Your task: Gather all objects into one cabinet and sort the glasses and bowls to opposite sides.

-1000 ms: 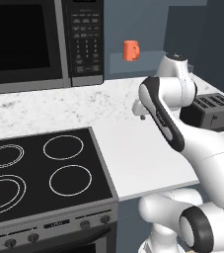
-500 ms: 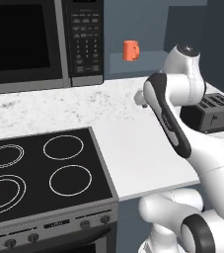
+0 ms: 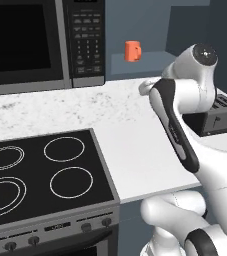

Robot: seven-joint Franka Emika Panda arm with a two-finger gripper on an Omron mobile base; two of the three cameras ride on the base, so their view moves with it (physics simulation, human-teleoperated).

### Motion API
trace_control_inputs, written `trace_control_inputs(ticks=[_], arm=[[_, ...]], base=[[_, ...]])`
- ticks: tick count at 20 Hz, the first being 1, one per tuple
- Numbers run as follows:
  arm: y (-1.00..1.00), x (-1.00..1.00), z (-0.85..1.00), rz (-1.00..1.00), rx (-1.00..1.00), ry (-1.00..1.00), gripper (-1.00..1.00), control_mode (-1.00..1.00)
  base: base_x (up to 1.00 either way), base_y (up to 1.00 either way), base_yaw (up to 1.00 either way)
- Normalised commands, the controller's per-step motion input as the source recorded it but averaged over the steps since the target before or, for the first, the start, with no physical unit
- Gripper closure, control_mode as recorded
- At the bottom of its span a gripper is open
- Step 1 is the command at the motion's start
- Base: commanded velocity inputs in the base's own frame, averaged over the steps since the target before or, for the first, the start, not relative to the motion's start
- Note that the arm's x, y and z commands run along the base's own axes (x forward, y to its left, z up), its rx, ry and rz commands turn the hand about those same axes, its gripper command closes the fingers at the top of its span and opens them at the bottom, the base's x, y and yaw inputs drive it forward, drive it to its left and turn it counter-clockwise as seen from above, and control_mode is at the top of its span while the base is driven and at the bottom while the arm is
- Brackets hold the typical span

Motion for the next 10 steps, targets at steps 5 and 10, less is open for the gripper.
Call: trace_control_inputs(ticks=[5,10], arm=[[-0.09,0.07,0.53,0.0,0.0,-0.14,-1.0,-1.0],[-0.1,0.21,0.47,0.0,0.01,-0.03,-1.0,-1.0]], base=[[0.0,0.0,0.0],[0.0,0.0,0.0]])
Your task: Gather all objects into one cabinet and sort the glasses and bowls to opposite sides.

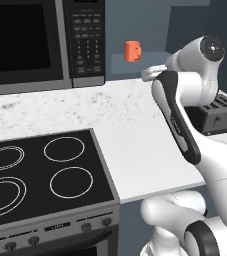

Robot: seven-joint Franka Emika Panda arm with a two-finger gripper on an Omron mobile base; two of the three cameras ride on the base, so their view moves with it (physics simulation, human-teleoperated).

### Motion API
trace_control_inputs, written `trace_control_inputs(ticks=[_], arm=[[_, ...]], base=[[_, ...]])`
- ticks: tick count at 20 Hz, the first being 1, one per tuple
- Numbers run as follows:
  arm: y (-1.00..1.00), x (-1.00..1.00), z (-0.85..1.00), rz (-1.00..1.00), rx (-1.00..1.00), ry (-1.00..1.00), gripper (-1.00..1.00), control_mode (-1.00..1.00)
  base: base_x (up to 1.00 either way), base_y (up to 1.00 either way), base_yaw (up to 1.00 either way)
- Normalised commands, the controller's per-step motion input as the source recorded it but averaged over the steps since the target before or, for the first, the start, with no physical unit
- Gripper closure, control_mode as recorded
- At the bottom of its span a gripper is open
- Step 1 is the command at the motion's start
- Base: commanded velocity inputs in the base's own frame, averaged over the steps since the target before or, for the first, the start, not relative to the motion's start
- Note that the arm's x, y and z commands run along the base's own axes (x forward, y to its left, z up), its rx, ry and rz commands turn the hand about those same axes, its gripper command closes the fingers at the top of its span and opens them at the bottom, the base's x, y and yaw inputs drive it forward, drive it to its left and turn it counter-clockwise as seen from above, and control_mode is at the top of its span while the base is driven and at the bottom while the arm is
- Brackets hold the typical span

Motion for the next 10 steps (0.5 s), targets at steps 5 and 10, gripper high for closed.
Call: trace_control_inputs(ticks=[5,10], arm=[[-0.22,0.55,0.3,0.0,0.0,0.0,-1.0,-1.0],[-0.18,0.52,0.09,0.0,0.0,-0.03,-1.0,-1.0]], base=[[0.0,0.0,0.0],[0.0,0.0,0.0]])
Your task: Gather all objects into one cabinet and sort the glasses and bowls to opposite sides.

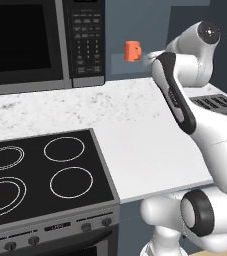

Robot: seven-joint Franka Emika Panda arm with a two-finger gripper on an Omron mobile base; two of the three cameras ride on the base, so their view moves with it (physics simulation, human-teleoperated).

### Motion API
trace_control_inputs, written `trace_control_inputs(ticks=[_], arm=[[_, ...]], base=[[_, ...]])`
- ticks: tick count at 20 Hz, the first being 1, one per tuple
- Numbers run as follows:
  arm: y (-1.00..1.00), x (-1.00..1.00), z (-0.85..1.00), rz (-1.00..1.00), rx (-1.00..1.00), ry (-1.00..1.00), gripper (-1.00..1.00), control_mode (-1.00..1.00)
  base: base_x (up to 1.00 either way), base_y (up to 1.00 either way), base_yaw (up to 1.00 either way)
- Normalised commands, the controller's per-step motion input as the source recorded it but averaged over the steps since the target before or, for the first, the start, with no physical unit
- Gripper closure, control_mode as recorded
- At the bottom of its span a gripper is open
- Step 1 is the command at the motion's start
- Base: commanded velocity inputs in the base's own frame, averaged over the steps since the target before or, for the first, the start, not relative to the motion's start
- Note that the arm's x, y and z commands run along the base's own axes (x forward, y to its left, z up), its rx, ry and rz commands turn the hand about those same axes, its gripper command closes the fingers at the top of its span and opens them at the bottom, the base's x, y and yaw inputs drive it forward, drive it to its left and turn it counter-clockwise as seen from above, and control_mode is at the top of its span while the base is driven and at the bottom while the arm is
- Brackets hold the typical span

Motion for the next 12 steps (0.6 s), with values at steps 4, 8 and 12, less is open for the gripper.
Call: trace_control_inputs(ticks=[4,8,12], arm=[[0.0,0.42,0.0,0.0,0.0,-0.12,-1.0,-1.0],[0.0,0.28,0.0,0.0,0.0,-0.13,-1.0,-1.0],[0.0,0.19,0.0,0.0,0.0,-0.13,-1.0,-1.0]], base=[[0.0,0.0,0.0],[0.0,0.0,0.0],[0.0,0.0,0.0]])
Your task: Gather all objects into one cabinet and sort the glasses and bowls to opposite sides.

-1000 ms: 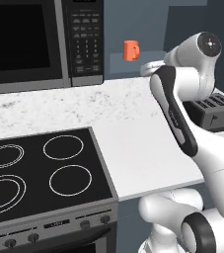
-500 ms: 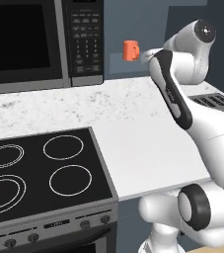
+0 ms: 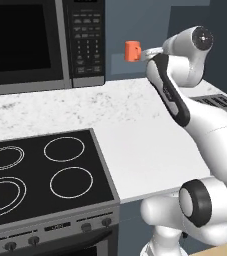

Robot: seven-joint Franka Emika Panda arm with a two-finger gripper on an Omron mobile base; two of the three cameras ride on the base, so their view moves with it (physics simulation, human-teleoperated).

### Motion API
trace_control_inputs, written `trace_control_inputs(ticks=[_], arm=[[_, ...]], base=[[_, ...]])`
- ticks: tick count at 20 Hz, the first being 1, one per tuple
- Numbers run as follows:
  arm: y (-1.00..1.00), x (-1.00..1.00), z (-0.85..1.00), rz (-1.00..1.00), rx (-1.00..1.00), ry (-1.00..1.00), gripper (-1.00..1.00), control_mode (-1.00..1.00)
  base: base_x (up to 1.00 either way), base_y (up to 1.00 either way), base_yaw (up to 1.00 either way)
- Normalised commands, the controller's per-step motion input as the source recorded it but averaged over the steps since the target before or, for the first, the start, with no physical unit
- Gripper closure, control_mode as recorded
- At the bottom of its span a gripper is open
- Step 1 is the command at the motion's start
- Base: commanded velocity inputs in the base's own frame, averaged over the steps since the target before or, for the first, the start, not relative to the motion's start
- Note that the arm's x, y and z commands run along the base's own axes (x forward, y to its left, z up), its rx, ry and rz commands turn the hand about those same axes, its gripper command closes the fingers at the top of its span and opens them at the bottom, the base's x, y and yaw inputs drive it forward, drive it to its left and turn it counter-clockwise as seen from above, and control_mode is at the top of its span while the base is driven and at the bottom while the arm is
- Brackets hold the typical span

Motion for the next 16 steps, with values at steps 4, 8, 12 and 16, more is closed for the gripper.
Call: trace_control_inputs(ticks=[4,8,12,16], arm=[[0.0,0.25,0.0,0.0,0.0,-0.05,-1.0,-1.0],[0.0,0.4,0.0,0.0,0.0,0.02,-1.0,-1.0],[0.0,0.42,0.0,0.0,0.0,0.08,-1.0,-1.0],[0.0,0.36,0.03,0.0,0.0,0.09,-1.0,-1.0]], base=[[0.0,0.0,0.0],[0.0,0.0,0.0],[0.0,0.0,0.0],[0.0,0.0,0.0]])
